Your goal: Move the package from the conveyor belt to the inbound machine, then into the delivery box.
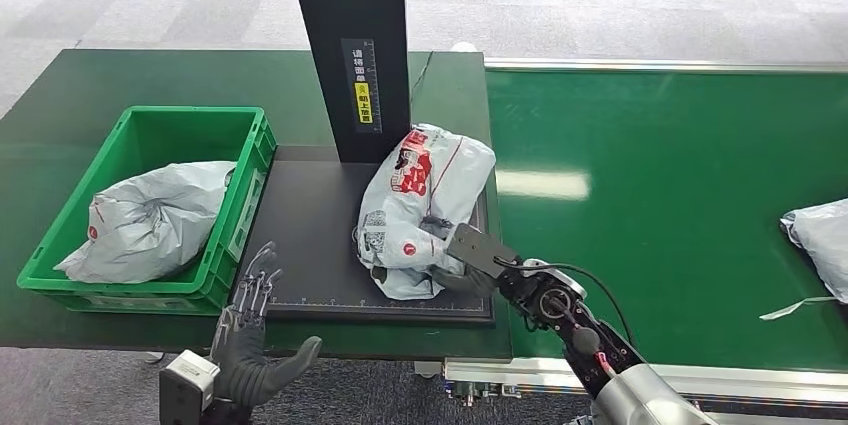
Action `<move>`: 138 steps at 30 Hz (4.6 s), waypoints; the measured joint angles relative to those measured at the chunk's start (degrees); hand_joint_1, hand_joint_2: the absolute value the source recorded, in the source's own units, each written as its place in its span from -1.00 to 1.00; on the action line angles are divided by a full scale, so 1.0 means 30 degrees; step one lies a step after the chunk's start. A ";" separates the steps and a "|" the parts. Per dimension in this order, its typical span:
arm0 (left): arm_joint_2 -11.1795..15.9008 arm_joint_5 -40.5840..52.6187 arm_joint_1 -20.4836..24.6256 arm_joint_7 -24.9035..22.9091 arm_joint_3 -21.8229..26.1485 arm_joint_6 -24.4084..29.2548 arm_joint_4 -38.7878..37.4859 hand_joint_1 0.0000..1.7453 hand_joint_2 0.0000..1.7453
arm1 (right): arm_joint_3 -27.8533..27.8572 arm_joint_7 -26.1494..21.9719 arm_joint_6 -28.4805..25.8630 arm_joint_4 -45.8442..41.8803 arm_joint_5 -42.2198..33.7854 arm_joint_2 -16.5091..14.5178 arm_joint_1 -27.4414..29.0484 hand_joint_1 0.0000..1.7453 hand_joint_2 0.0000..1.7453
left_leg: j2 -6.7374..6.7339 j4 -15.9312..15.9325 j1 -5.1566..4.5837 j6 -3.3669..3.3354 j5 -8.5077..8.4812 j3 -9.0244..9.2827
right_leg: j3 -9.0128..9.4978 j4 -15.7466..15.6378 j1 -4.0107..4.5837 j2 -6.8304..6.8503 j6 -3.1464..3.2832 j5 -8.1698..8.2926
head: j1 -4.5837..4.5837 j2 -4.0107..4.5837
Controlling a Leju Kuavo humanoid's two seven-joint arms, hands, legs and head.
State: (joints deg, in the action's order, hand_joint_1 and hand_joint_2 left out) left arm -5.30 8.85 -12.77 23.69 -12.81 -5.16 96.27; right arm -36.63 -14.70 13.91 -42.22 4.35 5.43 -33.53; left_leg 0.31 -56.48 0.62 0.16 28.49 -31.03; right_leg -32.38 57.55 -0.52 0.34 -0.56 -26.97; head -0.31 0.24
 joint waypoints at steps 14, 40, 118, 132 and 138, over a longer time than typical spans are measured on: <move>0.0082 -0.0390 0.0048 0.0518 0.0067 0.0233 -0.0211 -1.00 1.00 | 0.4888 -0.4075 -0.2147 -0.6193 -0.6473 -0.1145 0.4534 -1.00 1.00 | 0.0003 0.0003 0.0002 0.0009 0.0014 -0.0015 | -0.0013 0.0000 0.0002 0.0002 0.0004 -0.0008 | 0.0000 0.0000; 0.0342 1.1293 1.0249 -0.2799 -0.0739 0.6361 -0.8506 -1.00 1.00 | 0.8667 -0.3551 -0.0891 -1.0251 -0.9864 -0.4407 0.8815 -1.00 1.00 | -0.0004 0.0001 0.0001 0.0030 -0.0075 -0.0017 | -0.0030 0.0007 0.0002 0.0000 0.0032 0.0072 | -0.0002 0.0000; 0.1650 1.2757 1.6272 -0.3091 -1.0136 0.2597 -1.8329 1.00 1.00 | 1.0994 -0.2751 -0.0821 -1.0010 -0.9944 -0.5153 0.9665 -1.00 1.00 | -0.0014 -0.0001 0.0004 0.0032 -0.0076 -0.0079 | -0.0083 0.0012 0.0004 -0.0020 0.0032 0.0074 | 0.0000 0.0000; 0.3364 0.9346 1.4043 -0.2273 -0.6441 0.8529 -1.1160 1.00 1.00 | 1.1104 -0.2815 -0.1834 -1.0668 -1.0403 -0.5096 1.0426 -1.00 1.00 | -0.0026 0.0001 0.0006 0.0033 -0.0076 -0.0119 | -0.0130 0.0022 0.0006 -0.0026 0.0034 0.0072 | 0.0000 0.0000; 0.3852 0.8572 1.1346 -0.1082 -0.3501 1.0212 -0.4997 1.00 1.00 | 1.1175 -0.3126 -0.2306 -1.1039 -1.0589 -0.4962 1.1099 -1.00 1.00 | -0.0061 0.0001 0.0005 0.0035 -0.0072 -0.0151 | -0.0160 0.0020 0.0006 -0.0037 0.0033 0.0068 | -0.0002 0.0000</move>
State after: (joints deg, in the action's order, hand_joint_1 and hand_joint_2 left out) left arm 6.26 34.57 21.27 20.45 -23.31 25.47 81.28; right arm -3.10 -24.08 6.99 -75.33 -27.41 -9.46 -0.23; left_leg 0.13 -56.48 0.64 0.27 28.27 -31.48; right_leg -32.86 57.61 -0.50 0.23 -0.46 -26.77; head -0.32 0.24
